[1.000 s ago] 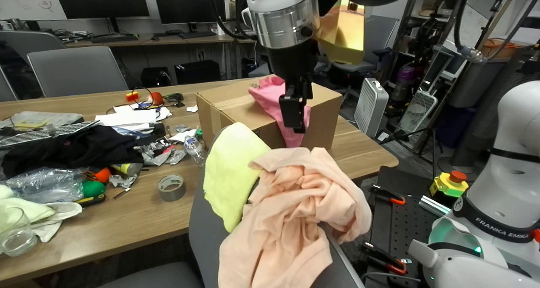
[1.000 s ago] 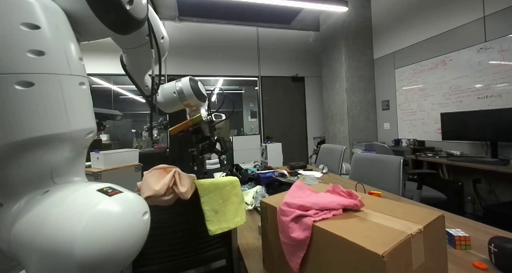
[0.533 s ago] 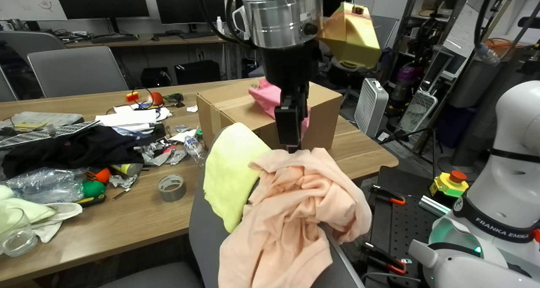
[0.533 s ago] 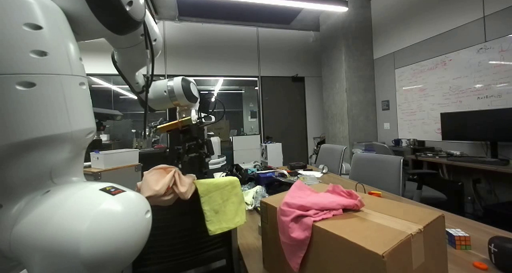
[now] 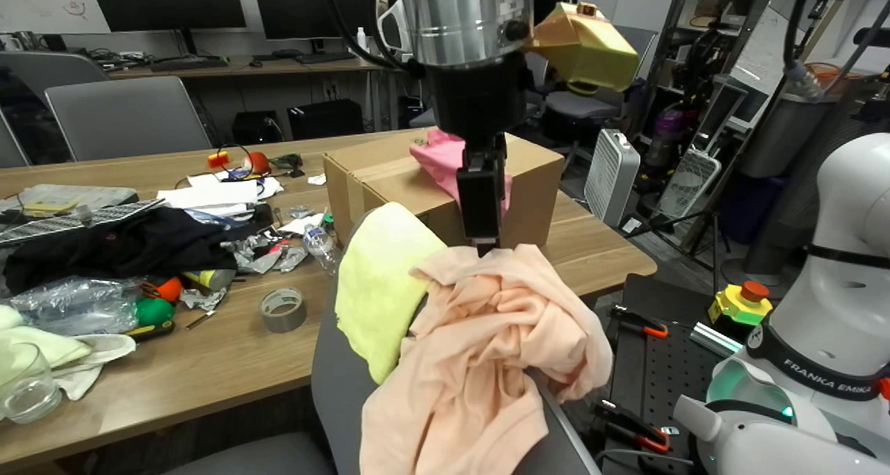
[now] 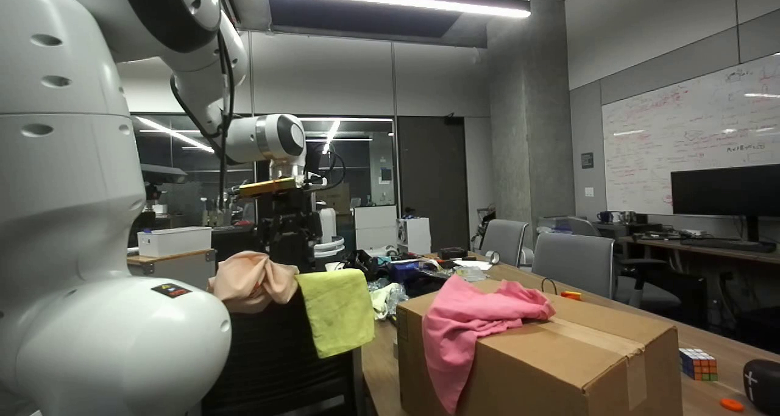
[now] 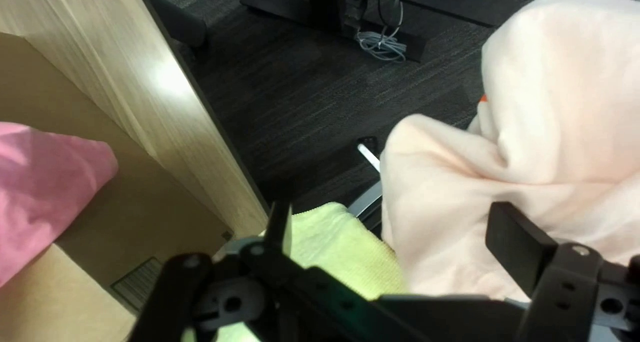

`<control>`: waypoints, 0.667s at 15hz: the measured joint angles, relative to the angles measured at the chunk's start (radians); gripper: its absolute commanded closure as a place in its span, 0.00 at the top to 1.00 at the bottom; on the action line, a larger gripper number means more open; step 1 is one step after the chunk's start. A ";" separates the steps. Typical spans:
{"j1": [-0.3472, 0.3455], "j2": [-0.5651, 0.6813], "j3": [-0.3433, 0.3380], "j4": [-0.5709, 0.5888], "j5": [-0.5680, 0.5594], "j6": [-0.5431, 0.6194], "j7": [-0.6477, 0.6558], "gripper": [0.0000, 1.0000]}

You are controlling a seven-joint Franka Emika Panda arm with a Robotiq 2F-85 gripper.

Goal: Move the pink and peach shirt and the green towel to the top of the box

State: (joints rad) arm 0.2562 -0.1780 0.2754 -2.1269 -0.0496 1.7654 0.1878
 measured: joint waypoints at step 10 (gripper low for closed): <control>0.001 -0.050 0.001 0.041 0.021 0.007 -0.136 1.00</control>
State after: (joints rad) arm 0.2573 -0.2280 0.2760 -2.0856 -0.0291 1.7723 0.0514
